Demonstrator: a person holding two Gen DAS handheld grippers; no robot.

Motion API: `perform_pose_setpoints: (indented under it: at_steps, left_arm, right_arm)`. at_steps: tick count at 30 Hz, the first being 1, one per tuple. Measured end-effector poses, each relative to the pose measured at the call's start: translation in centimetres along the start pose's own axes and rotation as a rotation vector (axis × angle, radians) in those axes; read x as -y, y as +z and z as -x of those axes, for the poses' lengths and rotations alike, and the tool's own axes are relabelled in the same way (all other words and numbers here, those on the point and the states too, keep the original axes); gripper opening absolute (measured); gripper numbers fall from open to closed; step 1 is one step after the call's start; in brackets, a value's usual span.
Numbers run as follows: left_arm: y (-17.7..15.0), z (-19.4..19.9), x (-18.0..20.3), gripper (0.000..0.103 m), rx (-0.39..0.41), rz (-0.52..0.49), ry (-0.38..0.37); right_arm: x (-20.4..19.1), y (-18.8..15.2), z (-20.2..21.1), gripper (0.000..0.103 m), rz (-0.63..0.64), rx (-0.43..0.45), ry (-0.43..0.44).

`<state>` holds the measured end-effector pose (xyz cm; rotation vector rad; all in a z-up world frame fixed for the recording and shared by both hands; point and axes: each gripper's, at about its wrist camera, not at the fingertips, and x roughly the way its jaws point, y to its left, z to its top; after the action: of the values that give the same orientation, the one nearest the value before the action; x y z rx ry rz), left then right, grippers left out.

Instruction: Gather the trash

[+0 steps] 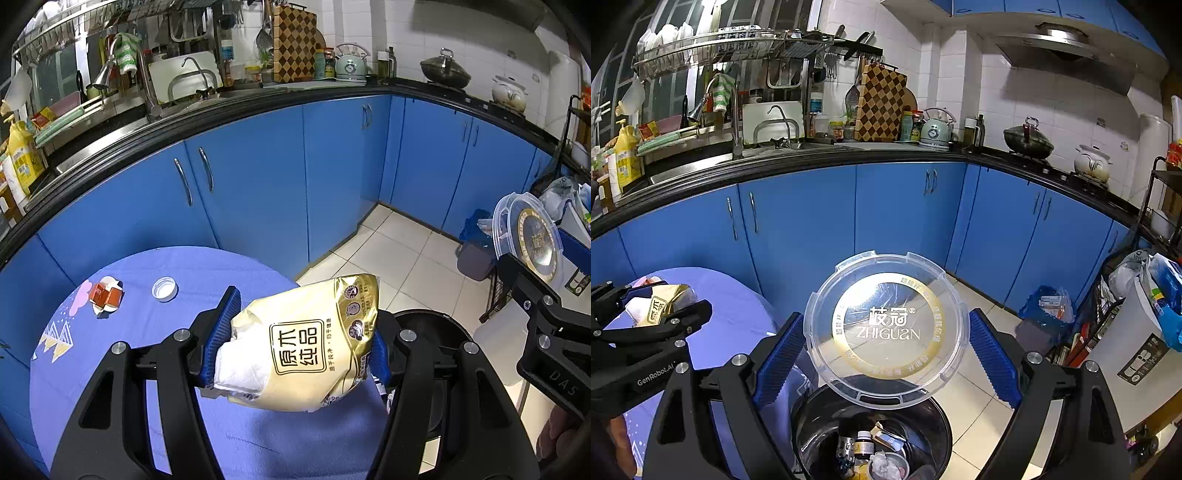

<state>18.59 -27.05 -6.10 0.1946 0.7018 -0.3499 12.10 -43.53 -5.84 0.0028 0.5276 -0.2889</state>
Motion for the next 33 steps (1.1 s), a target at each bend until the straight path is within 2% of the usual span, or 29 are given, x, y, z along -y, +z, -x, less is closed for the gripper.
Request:
perform_pose_setpoints:
  at_steps: [6,9,17,33]
  left_arm:
    - [0.2,-0.3,-0.1,0.062,0.007,-0.012,0.005]
    - [0.3,-0.6,-0.2,0.062,0.004,-0.012,0.003]
    - [0.3,-1.2,0.7,0.062,-0.009,-0.031,-0.010]
    - [0.7,-1.2,7.6,0.064,-0.007,-0.129,-0.092]
  right_arm:
    - [0.0,0.0,-1.2,0.087,0.008,-0.032,0.020]
    - [0.1,-0.4,-1.8,0.094,0.017,-0.049,-0.017]
    - [1.6,-1.3,-2.3,0.094,-0.006,-0.078,-0.047]
    - [6.7,-2.9,-0.9,0.094,-0.035,-0.089,-0.162]
